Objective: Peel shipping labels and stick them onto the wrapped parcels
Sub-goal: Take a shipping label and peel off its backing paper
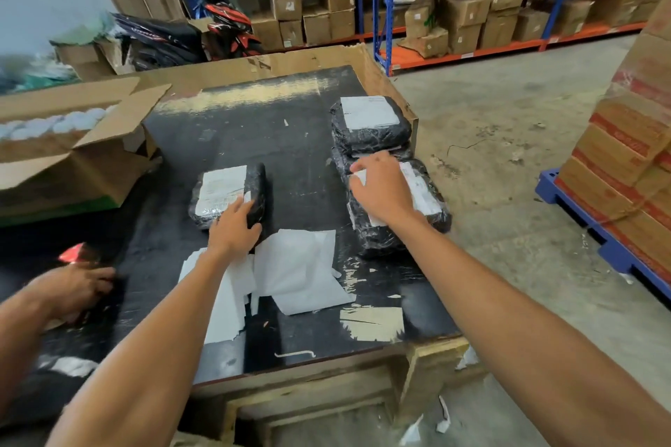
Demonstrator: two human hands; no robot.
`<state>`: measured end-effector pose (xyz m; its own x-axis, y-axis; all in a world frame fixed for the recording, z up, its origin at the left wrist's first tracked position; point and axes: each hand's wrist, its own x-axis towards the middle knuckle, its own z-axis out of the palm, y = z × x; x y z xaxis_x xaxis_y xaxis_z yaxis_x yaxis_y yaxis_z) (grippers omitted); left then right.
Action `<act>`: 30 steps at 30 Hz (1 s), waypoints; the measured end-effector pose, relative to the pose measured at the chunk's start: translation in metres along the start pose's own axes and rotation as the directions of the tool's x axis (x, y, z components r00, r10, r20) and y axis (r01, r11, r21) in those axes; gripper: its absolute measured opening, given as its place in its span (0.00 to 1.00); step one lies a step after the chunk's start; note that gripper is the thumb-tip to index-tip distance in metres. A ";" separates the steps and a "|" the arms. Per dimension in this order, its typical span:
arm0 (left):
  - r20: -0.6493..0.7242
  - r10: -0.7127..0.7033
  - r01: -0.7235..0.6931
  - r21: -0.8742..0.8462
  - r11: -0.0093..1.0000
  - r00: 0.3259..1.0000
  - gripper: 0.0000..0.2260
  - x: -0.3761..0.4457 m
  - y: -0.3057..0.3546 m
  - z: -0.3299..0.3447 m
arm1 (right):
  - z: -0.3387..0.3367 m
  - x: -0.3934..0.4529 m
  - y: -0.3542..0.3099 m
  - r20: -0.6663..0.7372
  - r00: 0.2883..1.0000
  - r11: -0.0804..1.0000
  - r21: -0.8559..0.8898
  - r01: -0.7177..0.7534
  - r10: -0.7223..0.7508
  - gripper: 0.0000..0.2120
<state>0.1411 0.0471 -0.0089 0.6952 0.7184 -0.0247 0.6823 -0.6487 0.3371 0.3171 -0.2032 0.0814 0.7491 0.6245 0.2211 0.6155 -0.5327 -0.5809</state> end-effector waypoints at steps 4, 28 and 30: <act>-0.087 0.044 -0.057 -0.152 0.987 0.995 0.22 -0.026 -0.015 -0.004 | 0.052 -0.016 -0.053 0.193 0.975 0.963 0.263 0.059 -0.112 0.09; -0.126 -0.080 0.063 -0.127 0.990 0.989 0.25 -0.082 -0.070 0.020 | 0.172 -0.036 -0.102 0.519 0.825 0.898 0.220 -0.380 0.222 0.17; -0.125 -0.066 0.051 -0.119 0.992 0.990 0.29 -0.081 -0.072 0.020 | 0.166 -0.034 -0.098 0.515 0.830 0.873 0.279 -0.399 0.214 0.14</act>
<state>0.0402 0.0302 -0.0496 0.6150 0.7853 0.0715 0.6848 -0.5768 0.4453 0.1904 -0.0769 0.0008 0.6272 0.6986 -0.3444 0.1706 -0.5547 -0.8144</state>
